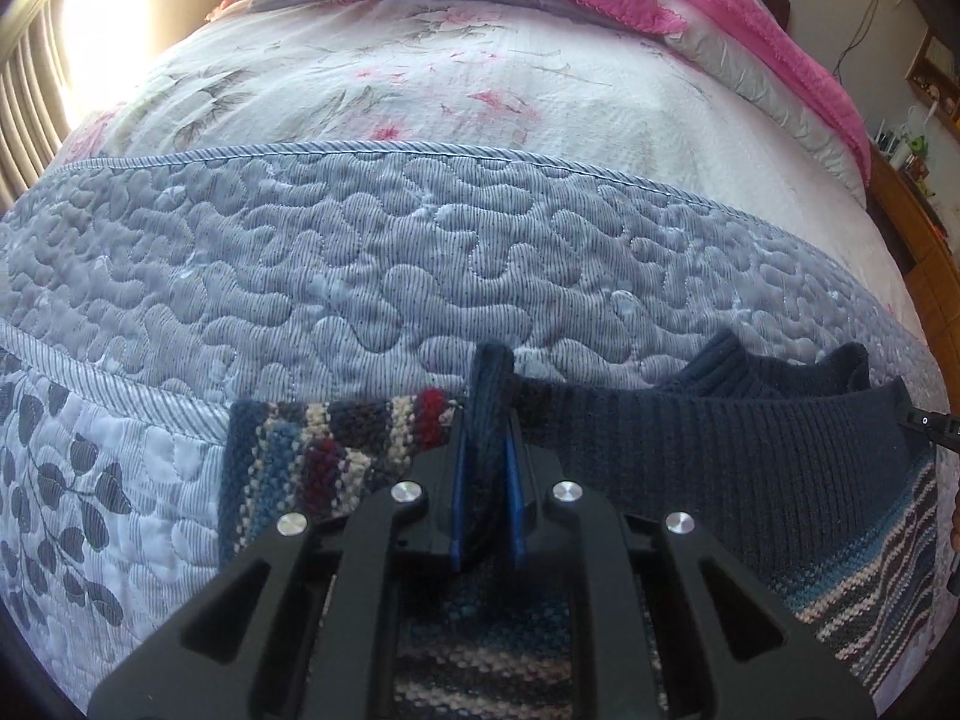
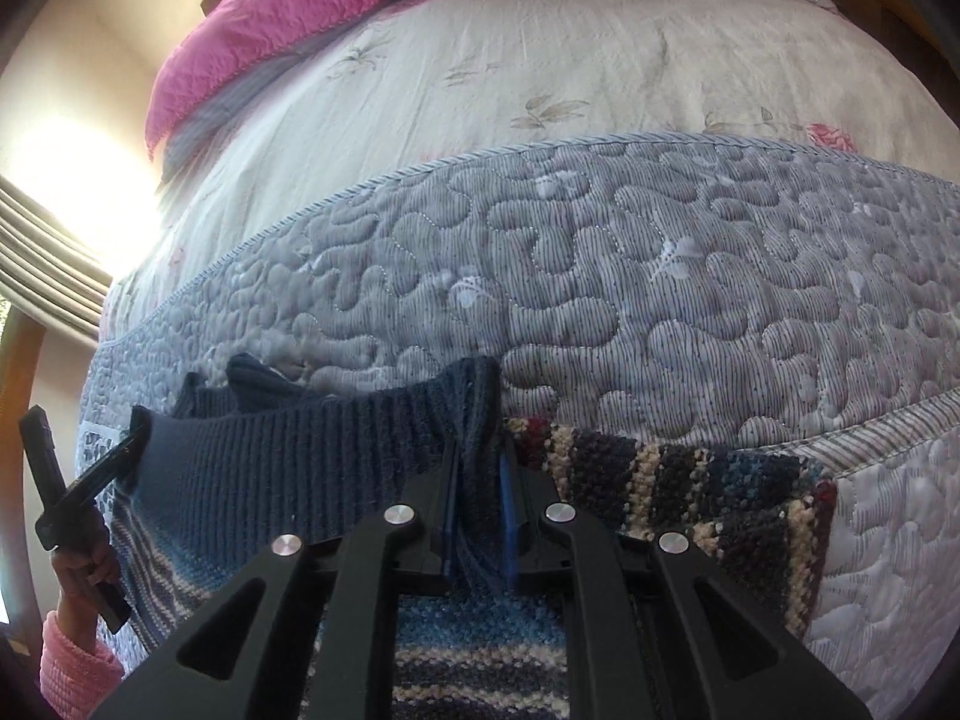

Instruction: Fold small clothes

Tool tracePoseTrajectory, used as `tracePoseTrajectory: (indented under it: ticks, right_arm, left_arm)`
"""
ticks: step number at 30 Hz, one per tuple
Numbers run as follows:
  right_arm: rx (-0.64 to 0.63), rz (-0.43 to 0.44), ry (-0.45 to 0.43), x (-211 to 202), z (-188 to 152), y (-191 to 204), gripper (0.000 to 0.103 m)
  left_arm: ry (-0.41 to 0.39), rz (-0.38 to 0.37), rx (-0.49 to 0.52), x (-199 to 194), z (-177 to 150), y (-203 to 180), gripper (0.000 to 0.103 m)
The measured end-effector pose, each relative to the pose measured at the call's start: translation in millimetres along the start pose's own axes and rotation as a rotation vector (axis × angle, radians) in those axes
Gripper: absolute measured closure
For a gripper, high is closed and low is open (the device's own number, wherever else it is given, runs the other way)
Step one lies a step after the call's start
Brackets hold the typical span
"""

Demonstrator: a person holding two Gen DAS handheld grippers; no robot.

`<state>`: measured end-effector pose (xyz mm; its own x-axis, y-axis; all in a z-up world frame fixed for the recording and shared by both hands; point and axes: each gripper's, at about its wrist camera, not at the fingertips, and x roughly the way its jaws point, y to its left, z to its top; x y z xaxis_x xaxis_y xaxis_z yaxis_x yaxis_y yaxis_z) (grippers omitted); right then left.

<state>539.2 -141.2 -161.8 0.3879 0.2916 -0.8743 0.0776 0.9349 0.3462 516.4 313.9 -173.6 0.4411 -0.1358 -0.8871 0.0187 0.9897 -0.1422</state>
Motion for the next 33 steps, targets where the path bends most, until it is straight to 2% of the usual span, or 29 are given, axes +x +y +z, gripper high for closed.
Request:
tracePoseTrajectory:
  ticks: [2, 4, 6, 9, 10, 13, 17, 21, 24, 27, 29, 33]
  right_arm:
    - [-0.007, -0.001, -0.02, -16, -2, 1, 0.081]
    - [-0.025, -0.039, -0.08, -44, -6, 0, 0.053]
    - [-0.048, -0.02, -0.106, -73, -16, -5, 0.051]
    - [-0.088, 0.042, -0.058, -102, -51, -13, 0.052]
    - [-0.115, 0.034, -0.036, -107, -67, -14, 0.052]
    - [-0.177, -0.007, 0.027, -111, -116, -18, 0.052]
    - [-0.164, 0.032, 0.091, -100, -165, -34, 0.052]
    - [-0.119, 0.092, 0.1, -87, -186, -42, 0.067]
    - [-0.108, 0.102, 0.091, -91, -191, -44, 0.087]
    - [-0.099, 0.135, 0.063, -110, -191, -47, 0.091]
    - [-0.098, 0.12, 0.078, -113, -191, -49, 0.092]
    - [-0.079, 0.084, 0.14, -85, -201, -58, 0.092]
  left_arm:
    - [0.008, 0.025, -0.02, -10, 4, -1, 0.073]
    - [-0.041, 0.034, -0.055, -33, 5, 6, 0.071]
    - [-0.1, 0.015, -0.072, -63, 0, 10, 0.065]
    - [-0.135, -0.066, -0.085, -100, -22, 10, 0.06]
    - [-0.13, -0.102, -0.081, -108, -34, 6, 0.059]
    - [-0.091, -0.138, -0.048, -117, -71, -13, 0.059]
    - [-0.041, -0.182, -0.012, -117, -116, -33, 0.059]
    - [0.007, -0.163, 0.004, -101, -138, -48, 0.057]
    - [0.0, -0.113, 0.046, -94, -145, -56, 0.055]
    - [0.005, -0.092, 0.094, -95, -145, -60, 0.054]
    - [0.017, -0.097, 0.099, -93, -144, -58, 0.054]
    - [0.021, -0.103, 0.101, -86, -147, -56, 0.052]
